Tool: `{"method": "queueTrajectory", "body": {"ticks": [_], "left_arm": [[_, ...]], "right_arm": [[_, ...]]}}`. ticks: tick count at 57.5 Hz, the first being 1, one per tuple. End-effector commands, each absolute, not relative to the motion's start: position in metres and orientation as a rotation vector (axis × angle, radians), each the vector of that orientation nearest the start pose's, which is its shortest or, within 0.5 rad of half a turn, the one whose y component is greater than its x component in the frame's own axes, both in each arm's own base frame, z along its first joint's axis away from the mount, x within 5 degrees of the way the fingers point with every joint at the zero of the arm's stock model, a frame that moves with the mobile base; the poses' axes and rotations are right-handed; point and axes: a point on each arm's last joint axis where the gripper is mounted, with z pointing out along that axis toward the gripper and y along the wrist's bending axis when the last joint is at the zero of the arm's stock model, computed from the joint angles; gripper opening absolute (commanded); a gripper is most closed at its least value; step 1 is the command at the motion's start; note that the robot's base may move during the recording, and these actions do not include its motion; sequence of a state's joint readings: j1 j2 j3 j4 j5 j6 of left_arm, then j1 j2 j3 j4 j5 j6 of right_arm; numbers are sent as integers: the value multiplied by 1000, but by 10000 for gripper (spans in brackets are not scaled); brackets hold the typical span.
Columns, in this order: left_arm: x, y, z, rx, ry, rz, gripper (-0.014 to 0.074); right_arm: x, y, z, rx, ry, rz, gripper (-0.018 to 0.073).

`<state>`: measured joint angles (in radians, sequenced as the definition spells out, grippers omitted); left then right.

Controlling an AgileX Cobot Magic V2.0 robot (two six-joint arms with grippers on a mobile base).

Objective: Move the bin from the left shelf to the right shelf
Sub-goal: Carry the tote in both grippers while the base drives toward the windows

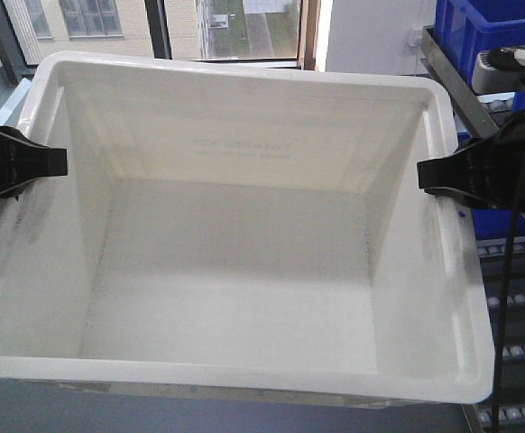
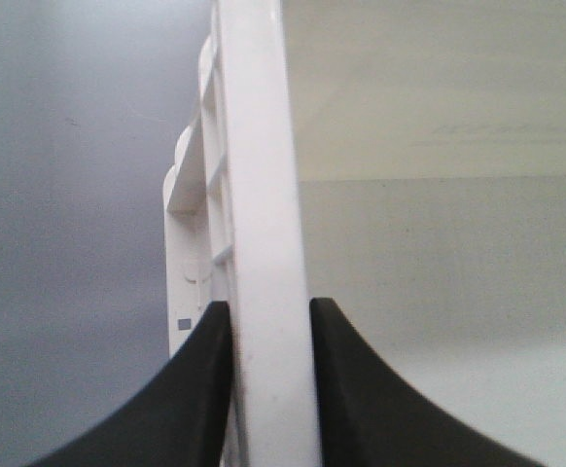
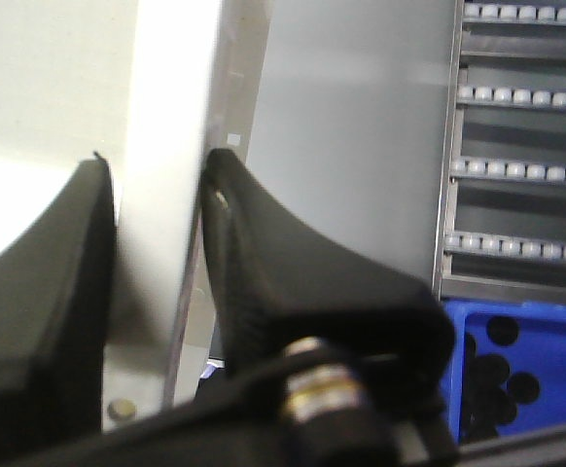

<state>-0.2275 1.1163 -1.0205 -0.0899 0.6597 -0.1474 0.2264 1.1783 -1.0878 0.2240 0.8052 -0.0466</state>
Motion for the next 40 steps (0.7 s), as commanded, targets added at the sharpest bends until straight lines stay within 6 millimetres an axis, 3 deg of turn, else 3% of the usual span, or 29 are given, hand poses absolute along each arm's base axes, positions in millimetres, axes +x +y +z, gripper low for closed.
{"method": "queueTrajectory", "body": {"ticks": [1,40], "left_arm": [[223,-56,389,49,2038,-319,-6],[223,-56,389,49,2038,-319,-6]], "right_arm": [[232,65,384,-204,2186,346,-4],[232,65,384,-204,2186,346,-4]]}}
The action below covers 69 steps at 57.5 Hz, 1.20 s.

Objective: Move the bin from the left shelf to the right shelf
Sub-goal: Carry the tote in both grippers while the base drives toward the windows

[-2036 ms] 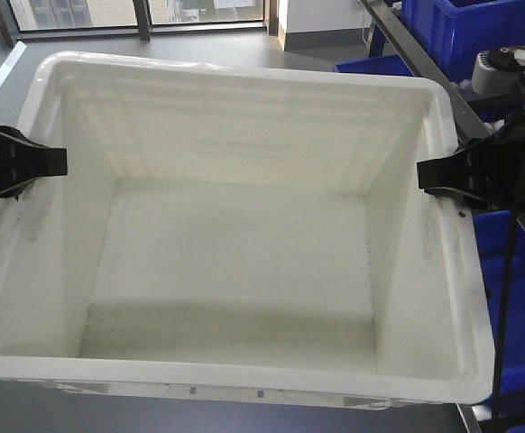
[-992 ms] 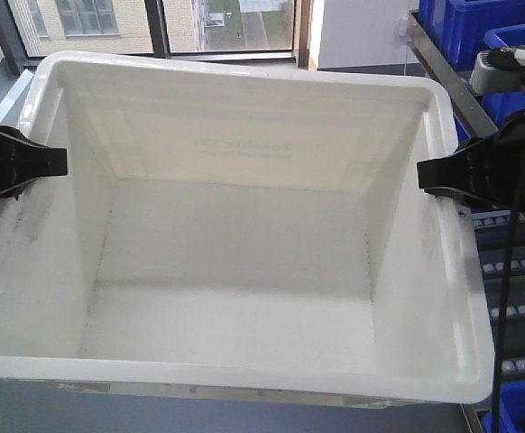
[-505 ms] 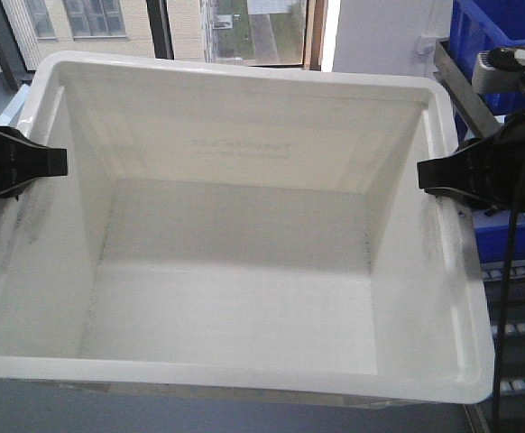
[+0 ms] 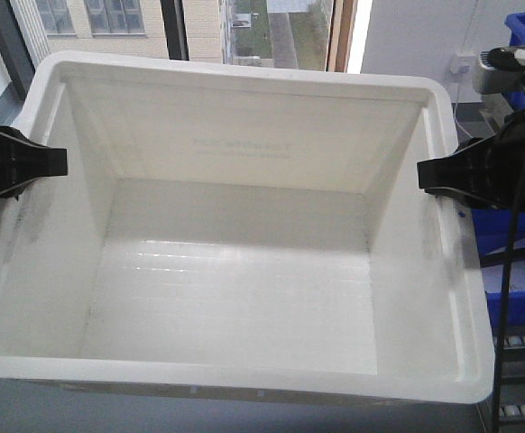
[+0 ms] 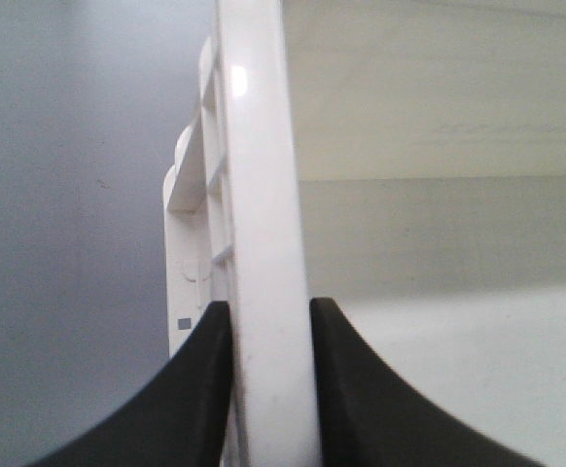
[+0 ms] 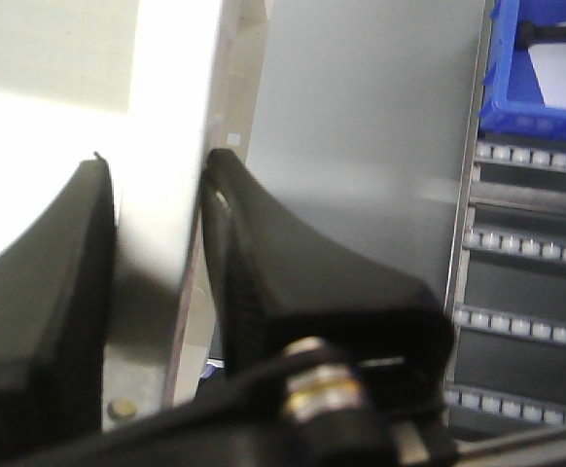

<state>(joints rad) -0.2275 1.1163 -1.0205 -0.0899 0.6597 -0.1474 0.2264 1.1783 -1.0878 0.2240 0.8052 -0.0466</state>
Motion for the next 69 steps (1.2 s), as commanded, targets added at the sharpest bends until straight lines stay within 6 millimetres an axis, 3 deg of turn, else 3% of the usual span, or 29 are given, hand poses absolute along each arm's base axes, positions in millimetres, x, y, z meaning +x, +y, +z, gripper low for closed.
{"method": "queueTrajectory", "body": {"ticks": [1,69], "left_arm": [[223,-56,389,49,2038,-319,-6],[224,-56,389,49,2040,-318,-6]], "right_arm": [[232,65,384,-204,2186,346,-4],[232,65,384,-204,2186,346,-4]]}}
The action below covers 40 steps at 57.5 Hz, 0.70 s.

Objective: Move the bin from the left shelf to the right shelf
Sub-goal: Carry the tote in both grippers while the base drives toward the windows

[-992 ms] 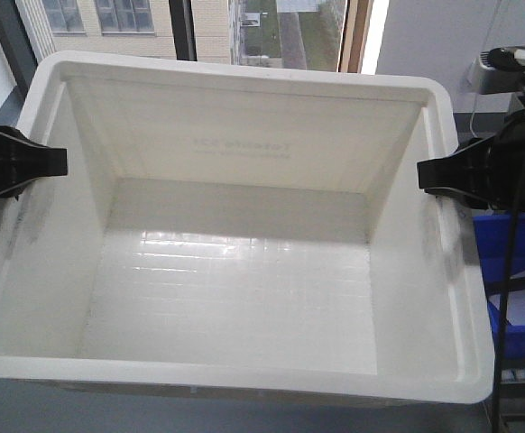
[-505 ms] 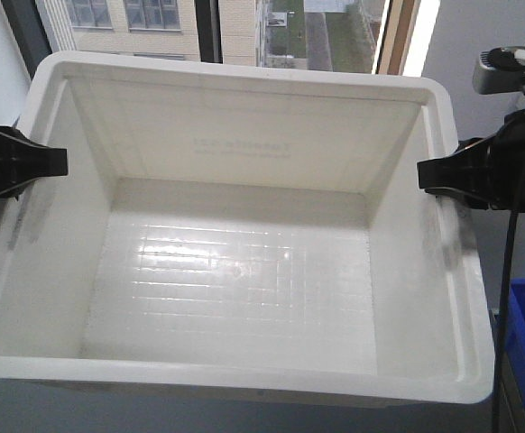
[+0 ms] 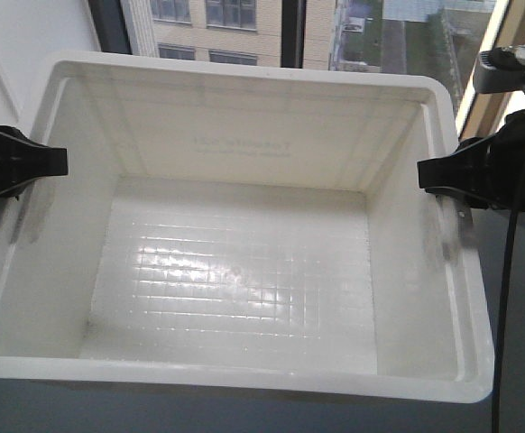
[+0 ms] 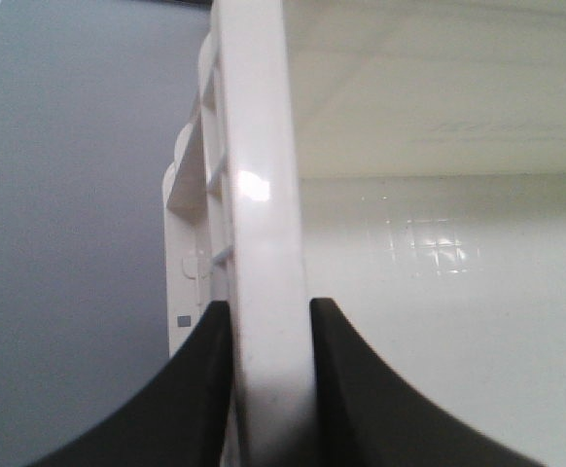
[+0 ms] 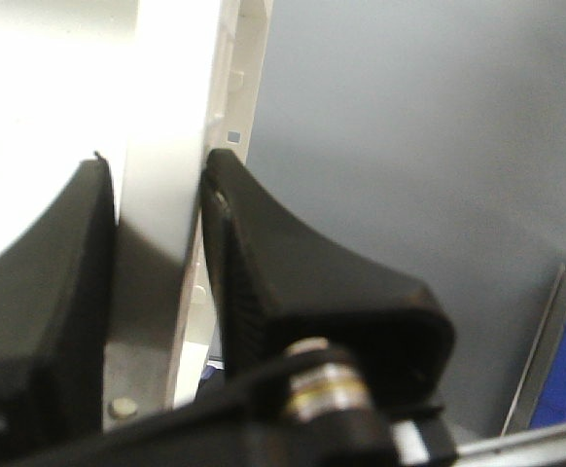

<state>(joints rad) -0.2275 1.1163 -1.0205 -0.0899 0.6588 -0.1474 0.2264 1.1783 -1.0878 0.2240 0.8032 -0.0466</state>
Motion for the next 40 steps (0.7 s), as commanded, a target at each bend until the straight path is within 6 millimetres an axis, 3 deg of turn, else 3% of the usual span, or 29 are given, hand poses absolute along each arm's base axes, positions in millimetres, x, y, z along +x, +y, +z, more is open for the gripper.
{"method": "queueTrajectory", "body": {"ticks": [1,40], "left_arm": [[224,-56,389,49,2040,-318,-6],[224,-56,389,49,2040,-318,-6]], "right_arm": [[232,65,384,-204,2186,346,-4],[232,65,384,-204,2186,346,-4]]}}
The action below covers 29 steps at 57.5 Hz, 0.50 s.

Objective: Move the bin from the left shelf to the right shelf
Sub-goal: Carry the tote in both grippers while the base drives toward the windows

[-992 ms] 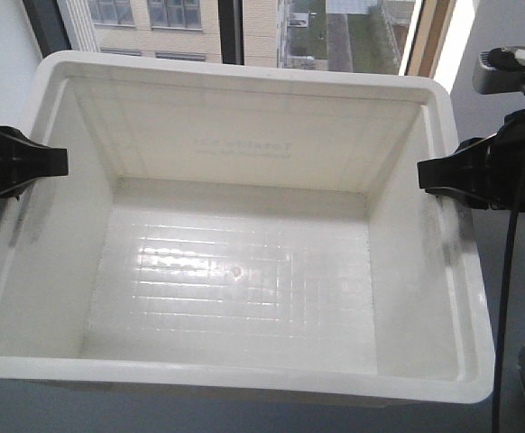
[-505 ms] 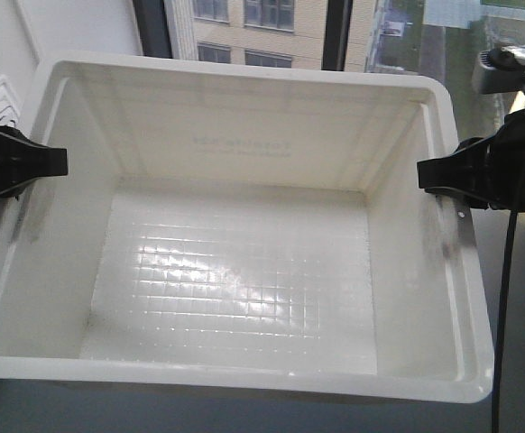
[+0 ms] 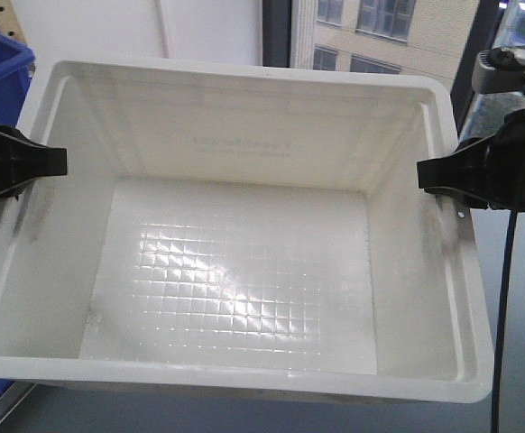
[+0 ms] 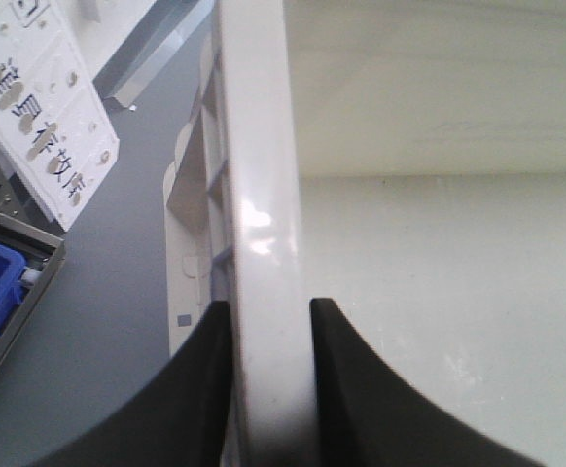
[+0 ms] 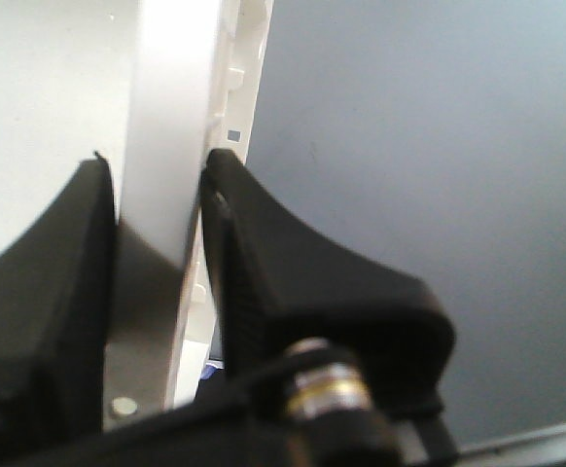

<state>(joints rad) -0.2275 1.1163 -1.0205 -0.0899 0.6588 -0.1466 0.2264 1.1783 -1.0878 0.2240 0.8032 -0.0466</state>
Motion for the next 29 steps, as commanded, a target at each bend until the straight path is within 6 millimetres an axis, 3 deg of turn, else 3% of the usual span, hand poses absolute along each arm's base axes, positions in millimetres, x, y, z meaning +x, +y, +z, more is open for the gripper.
{"method": "queueTrajectory", "body": {"ticks": [1,29], "left_arm": [[224,-56,389,49,2040,-318,-6],[224,-56,389,49,2040,-318,-6]], "right_arm": [[232,65,384,-204,2186,346,-4],[232,65,384,-204,2186,346,-4]]}}
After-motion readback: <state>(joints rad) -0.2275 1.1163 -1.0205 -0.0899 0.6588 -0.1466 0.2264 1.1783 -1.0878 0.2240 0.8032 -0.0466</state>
